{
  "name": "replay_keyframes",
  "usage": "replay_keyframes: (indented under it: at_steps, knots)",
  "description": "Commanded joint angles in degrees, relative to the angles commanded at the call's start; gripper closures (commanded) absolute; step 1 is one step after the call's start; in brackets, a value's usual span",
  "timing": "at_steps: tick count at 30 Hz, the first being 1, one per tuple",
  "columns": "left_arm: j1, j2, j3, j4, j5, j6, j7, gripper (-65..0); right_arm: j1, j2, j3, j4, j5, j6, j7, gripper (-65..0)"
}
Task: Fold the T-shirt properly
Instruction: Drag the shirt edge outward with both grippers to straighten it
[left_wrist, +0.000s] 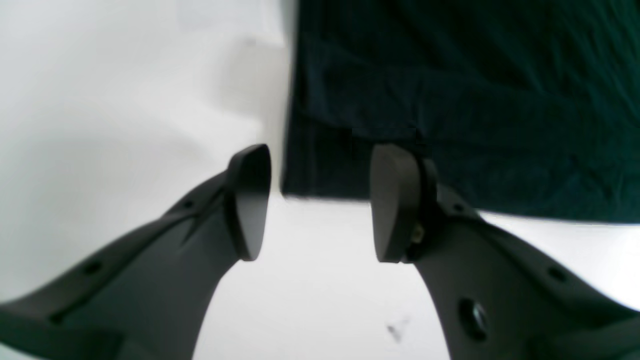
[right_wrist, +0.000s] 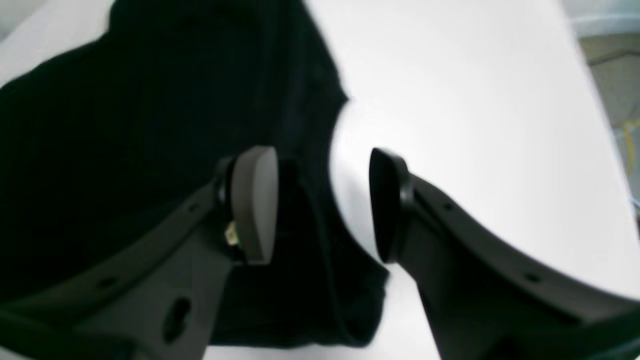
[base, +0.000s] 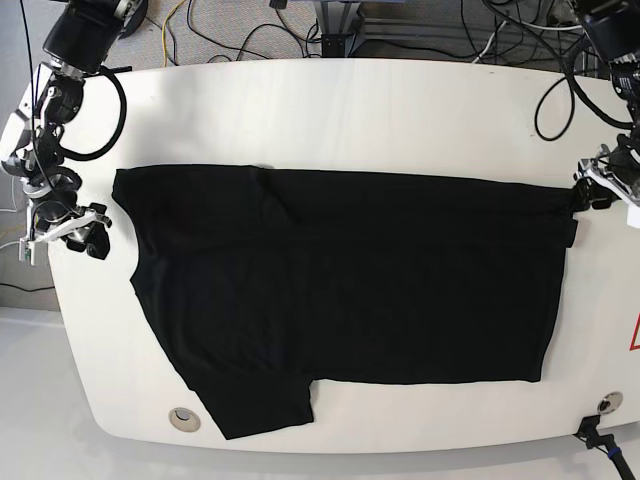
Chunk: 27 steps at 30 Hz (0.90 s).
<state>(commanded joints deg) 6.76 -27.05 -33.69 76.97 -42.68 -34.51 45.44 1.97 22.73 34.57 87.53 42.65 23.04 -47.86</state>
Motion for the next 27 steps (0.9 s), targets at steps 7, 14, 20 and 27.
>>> replay_keyframes:
  at_steps: [7,14,20,27]
  knots:
    - [0.33,0.5,0.0,-0.66,-3.23,-0.11,0.43,-29.7,-0.93,-2.58,-1.2,-4.36,0.59,0.64,0.52,-28.3]
    - [-0.85,1.07,0.05,-3.49,-4.01,-0.31,1.09,-30.1,-2.23,-3.74,-2.31,-5.41,0.73,0.94,1.2,-28.1]
    - [2.25,2.42,-3.81,-1.15,-4.43,-0.36,0.52,-30.1,-5.1,-3.25,3.08,-0.88,2.28,0.79,-0.33,-28.5]
    - [4.09,3.97,-4.6,-0.96,-4.45,-0.39,0.02,-30.0,-9.45,-3.42,6.25,0.28,2.2,0.7,-0.04,-28.5]
